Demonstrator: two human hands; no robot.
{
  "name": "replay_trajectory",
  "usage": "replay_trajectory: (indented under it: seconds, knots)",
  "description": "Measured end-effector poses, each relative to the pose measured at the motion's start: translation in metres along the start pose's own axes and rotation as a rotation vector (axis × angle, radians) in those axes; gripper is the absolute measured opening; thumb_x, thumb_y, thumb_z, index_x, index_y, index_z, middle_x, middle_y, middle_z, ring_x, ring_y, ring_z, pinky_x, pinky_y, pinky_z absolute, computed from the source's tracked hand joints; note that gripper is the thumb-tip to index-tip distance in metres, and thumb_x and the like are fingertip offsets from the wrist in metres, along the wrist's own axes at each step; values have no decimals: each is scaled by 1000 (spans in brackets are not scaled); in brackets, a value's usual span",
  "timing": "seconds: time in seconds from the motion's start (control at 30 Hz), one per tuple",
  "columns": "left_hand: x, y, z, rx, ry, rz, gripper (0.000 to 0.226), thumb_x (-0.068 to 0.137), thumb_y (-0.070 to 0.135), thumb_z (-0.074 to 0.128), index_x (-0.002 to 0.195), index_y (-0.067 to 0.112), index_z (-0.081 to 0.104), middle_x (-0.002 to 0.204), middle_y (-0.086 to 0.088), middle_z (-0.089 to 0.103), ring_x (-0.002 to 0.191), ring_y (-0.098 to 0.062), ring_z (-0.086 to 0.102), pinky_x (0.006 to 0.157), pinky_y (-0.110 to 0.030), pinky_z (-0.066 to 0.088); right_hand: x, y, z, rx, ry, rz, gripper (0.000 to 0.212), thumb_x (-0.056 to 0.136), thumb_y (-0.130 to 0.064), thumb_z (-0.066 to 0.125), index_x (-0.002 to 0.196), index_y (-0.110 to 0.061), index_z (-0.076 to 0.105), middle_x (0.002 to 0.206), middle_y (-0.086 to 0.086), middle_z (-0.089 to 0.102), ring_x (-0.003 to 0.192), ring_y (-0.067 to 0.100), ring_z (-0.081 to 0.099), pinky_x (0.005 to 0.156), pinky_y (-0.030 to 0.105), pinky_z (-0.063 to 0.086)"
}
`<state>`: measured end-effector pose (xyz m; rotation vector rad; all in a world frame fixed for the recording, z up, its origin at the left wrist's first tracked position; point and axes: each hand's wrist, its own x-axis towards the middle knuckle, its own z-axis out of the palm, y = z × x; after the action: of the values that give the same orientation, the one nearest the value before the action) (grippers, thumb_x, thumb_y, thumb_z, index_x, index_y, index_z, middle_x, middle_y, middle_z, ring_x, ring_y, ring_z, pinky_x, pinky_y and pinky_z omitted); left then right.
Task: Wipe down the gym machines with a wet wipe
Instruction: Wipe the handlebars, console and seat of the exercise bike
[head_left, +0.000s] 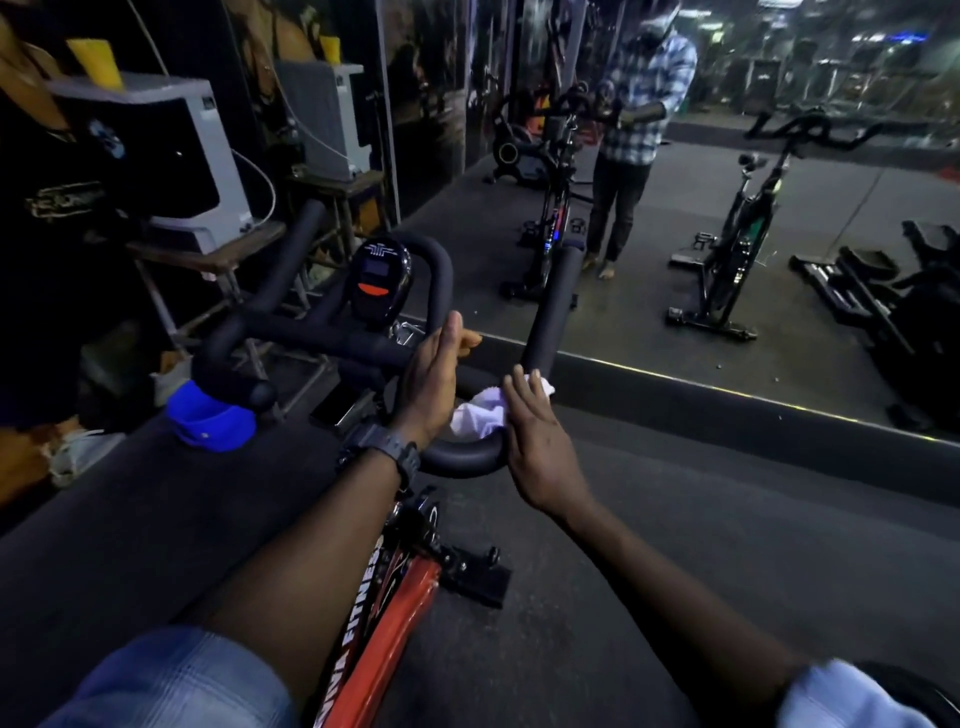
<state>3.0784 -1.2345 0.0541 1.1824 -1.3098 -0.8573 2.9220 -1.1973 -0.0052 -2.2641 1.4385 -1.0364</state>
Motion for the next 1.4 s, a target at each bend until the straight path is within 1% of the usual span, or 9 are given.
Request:
replay_trajectory:
  seconds: [0.27,0.4,0.57,0.77,0.93,1.07,1.13,1.3,1.4]
  knots:
    - [-1,0,-30,264,-159,183,79,90,69,25,99,6,72,99,-5,74,93,-15,68,91,-32,51,-15,19,-41,-171,-35,-375,38,99,-20,52,135,-7,57,143,7,53,136,19,42,115,30,31]
    - [-1,2,-24,133,-176,124,76,91,67,28,98,5,72,97,-10,75,82,-3,65,75,-11,45,-20,12,-35,-138,95,-166,30,94,-19,61,124,-17,67,105,1,57,94,20,58,83,28,49]
    - [4,-1,-33,-5,-156,50,74,81,77,25,89,19,71,95,-10,76,84,-17,67,76,-27,48,-28,-28,-9,-120,169,-81,14,93,-24,61,100,-17,71,83,0,57,79,22,59,67,34,50]
    - [11,3,-43,-164,-131,-77,79,84,75,21,91,12,69,91,-12,74,78,-17,67,74,-26,52,-35,-76,11,-253,48,-253,39,94,-51,55,114,-20,69,89,-1,65,81,23,58,69,36,48]
    - [7,4,-43,-171,-139,-68,79,84,73,21,90,11,69,89,-11,74,77,-17,67,73,-26,52,-23,-60,3,-384,123,-407,33,92,-41,65,111,-14,67,116,4,62,92,25,55,75,37,45]
    - [5,13,-49,-242,-168,-139,81,83,71,15,94,11,68,93,-10,74,83,-18,67,80,-30,51,-10,-54,14,-401,-84,-562,43,98,-39,57,132,-14,56,144,4,51,123,23,53,98,36,44]
    - [4,15,-58,-266,-153,-133,83,85,72,15,97,10,68,96,-10,74,89,-20,67,87,-35,49,-2,-63,27,-520,-126,-572,48,98,-42,53,139,-20,47,147,3,48,119,22,53,95,36,42]
    - [4,13,-81,-169,-109,-81,74,90,70,21,90,15,71,95,-5,76,93,-10,68,91,-35,43,26,-109,56,-627,-78,-259,56,86,-56,34,108,-12,60,88,7,69,80,30,63,79,40,41]
    - [0,6,-83,-88,-148,-73,84,79,79,26,93,10,72,98,-10,77,88,-6,69,83,-32,43,16,-93,49,-695,-58,-239,42,82,-59,53,86,-17,56,74,6,67,72,29,61,75,40,40]
